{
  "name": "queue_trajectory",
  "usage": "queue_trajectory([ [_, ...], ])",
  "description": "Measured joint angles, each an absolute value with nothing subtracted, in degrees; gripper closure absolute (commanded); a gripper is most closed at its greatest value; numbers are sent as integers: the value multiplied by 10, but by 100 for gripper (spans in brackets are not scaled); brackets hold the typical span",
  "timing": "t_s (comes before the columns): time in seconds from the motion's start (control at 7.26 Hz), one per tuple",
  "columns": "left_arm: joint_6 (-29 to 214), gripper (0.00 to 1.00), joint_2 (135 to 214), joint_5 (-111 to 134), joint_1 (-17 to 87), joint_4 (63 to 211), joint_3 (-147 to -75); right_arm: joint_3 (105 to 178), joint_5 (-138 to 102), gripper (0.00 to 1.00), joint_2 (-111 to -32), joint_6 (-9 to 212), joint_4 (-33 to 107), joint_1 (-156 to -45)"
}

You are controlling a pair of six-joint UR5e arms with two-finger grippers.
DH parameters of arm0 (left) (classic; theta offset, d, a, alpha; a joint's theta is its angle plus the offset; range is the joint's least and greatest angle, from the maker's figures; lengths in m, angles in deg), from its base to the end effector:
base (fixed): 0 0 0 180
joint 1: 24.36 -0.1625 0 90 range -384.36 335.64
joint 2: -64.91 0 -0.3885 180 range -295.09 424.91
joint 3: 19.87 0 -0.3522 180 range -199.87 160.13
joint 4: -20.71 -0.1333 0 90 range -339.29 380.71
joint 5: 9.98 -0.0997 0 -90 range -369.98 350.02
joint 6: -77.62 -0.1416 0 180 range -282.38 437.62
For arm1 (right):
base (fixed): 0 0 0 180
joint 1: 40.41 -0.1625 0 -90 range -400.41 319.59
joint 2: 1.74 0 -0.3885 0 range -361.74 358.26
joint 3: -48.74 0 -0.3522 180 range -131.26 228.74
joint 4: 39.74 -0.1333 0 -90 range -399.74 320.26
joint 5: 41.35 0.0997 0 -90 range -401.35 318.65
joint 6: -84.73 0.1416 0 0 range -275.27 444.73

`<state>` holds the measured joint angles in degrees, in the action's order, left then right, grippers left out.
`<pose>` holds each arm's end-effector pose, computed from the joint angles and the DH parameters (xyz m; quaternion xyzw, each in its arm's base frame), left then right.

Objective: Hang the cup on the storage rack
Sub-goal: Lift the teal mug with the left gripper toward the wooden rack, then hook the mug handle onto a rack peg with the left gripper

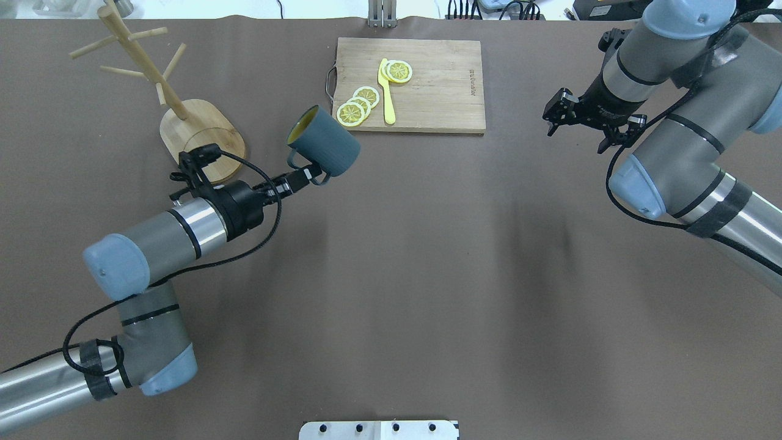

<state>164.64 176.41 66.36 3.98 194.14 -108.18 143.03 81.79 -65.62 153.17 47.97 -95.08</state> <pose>0.4356 -0.4244 0.2760 0.2812 0.7295 -0.2263 0.5810 -0.3145 -0.5404 0.3790 -0.0488 -0.3812 0.1851 0.9045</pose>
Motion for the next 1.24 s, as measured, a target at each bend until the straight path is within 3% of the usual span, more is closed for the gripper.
queue_trajectory([
  [0.41,1972,100,1760,693,145,2011,-1062,1431,799,0,-655,1531,480,-950],
  [0.69,2159,100,1765,753,221,2057,-998,1432,795,0,-655,1532,480,-949],
  [1.24,2317,100,1765,797,275,2109,-948,1431,782,0,-652,1534,480,-940],
])
